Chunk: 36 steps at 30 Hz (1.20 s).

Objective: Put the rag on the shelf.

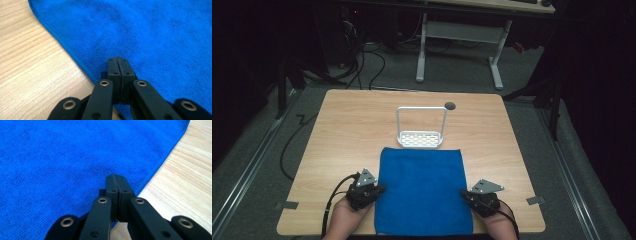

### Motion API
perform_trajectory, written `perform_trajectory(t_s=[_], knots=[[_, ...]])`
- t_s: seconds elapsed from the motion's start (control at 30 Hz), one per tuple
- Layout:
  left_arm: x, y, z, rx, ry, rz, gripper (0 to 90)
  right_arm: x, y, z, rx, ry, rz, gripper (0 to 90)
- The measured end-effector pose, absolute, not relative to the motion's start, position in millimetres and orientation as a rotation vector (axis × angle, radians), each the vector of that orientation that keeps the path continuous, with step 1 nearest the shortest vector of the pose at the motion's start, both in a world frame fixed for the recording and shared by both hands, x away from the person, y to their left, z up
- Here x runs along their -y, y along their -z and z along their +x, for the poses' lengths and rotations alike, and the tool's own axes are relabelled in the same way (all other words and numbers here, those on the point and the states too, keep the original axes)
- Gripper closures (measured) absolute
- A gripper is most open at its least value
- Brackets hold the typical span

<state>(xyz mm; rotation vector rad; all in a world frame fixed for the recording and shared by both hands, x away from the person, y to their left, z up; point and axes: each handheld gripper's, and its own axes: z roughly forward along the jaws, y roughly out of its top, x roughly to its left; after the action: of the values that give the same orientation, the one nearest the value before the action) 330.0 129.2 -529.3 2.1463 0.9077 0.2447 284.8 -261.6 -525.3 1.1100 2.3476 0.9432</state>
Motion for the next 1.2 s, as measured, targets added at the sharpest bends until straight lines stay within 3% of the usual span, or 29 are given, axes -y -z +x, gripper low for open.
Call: perform_trajectory(t_s=[0.27, 0.53, 0.63, 0.77, 1.2], knots=[[-129.6, 529.6, 331.5, -0.917, -0.252, 2.137, 88.7, 262.0, 525.2, 285.2, -2.35, -0.95, 1.106, 89.8], [-131.4, 528.6, 333.4, -0.937, -0.288, 2.107, 75.4, 268.9, 520.5, 285.0, -2.272, -1.009, 1.126, 83.5], [-136.2, 527.2, 338.0, -0.971, -0.334, 2.032, 67.7, 274.2, 520.0, 286.0, -2.226, -1.02, 1.153, 76.0], [-139.2, 527.9, 346.0, -0.983, -0.383, 1.972, 64.2, 281.1, 520.8, 288.4, -2.178, -1.04, 1.187, 72.2], [-128.7, 528.5, 396.3, -1.018, -0.489, 1.984, 69.4, 289.0, 521.5, 289.5, -2.154, -1.046, 1.22, 70.8]])
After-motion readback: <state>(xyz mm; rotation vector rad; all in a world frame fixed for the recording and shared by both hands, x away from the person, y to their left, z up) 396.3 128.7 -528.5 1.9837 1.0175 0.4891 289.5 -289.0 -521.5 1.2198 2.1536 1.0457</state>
